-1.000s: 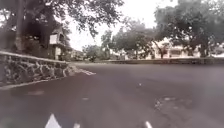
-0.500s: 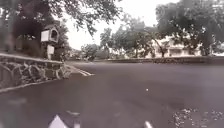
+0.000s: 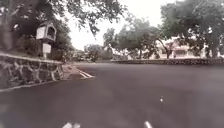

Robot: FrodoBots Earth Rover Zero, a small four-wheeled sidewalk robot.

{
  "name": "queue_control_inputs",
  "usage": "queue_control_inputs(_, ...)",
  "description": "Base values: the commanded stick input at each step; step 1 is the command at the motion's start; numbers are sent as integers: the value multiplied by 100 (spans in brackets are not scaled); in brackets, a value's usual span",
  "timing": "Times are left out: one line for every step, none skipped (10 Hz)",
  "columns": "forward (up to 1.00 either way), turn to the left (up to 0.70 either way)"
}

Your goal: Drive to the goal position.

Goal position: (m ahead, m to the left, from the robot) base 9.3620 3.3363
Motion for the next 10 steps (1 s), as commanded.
queue_control_inputs(85, 0)
queue_control_inputs(85, 11)
queue_control_inputs(85, 22)
queue_control_inputs(85, 24)
queue_control_inputs(85, 13)
queue_control_inputs(85, 2)
queue_control_inputs(85, 10)
queue_control_inputs(85, 22)
queue_control_inputs(85, 0)
queue_control_inputs(85, 0)
